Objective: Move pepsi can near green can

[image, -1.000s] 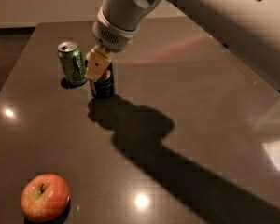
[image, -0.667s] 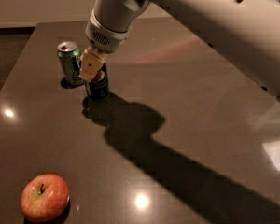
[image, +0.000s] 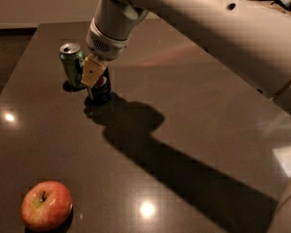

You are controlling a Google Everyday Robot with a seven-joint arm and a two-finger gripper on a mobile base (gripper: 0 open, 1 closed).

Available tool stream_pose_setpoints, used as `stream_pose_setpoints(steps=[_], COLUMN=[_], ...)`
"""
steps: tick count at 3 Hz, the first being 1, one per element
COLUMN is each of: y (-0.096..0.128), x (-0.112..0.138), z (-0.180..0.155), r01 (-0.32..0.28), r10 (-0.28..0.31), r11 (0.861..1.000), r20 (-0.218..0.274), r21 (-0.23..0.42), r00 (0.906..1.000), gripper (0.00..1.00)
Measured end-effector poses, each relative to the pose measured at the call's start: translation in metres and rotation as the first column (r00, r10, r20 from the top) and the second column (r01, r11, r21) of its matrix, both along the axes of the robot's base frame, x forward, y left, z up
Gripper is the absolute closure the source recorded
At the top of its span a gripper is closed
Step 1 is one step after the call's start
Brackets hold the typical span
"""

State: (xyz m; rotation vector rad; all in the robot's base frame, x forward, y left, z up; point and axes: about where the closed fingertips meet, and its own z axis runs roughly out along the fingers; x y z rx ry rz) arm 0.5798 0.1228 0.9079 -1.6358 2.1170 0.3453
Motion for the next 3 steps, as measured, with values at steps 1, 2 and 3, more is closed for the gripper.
stream_pose_setpoints(steps=[1, 2, 3], y=[0.0008, 0.0014, 0.0014], x=[-0.0009, -0.0016, -0.0016], z=[0.0001, 0.0002, 0.0002], r01=[-0.002, -0.003, -0.003], r10=[0.002, 0.003, 0.003], r11=[1.0, 1.0, 1.0], r20=[0.0, 0.001, 0.001], r21=[-0.001, -0.001, -0.001], r00=[1.0, 1.0, 1.0], gripper=[0.05, 0.0, 0.0])
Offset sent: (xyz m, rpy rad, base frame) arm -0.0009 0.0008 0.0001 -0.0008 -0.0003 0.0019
